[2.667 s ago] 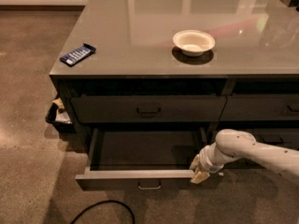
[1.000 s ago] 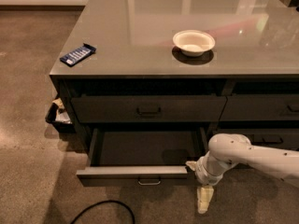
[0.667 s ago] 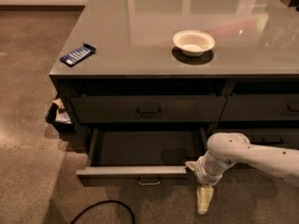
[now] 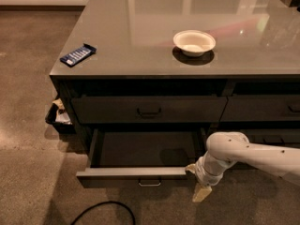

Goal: Open middle drawer

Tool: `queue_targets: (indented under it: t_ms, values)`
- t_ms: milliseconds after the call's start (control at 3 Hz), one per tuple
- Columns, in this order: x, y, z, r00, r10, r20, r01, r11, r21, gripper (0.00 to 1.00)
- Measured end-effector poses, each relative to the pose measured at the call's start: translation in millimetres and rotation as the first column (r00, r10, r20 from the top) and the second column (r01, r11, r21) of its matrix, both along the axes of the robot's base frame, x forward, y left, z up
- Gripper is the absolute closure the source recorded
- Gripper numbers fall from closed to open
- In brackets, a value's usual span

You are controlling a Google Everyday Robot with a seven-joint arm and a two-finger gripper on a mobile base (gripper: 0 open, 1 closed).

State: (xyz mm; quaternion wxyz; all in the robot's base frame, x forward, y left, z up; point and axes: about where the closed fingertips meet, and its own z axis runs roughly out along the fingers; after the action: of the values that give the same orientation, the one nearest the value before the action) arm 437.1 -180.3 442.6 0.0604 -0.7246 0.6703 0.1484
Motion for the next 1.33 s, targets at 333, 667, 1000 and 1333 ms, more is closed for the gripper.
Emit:
queue_targets:
  t_ms: [333,667,1000,1333]
  values:
    - [0.2,0.2,4.7,1.0,0.002,-0.002,-0.002,1.0,0.0,0.65]
    - [1.3,-0.1,7.2,1.0,0.002,-0.002,-0.002,1.0,-0.001,0.86]
    - [-1.1,0.5,5.3,0.9999,0.009,-0.005,-0.009,1.0,-0.017,0.73]
    - [-3.9,0.8,11.4,0.9999,0.009,0.01,-0.009,0.999,-0.037,0.5]
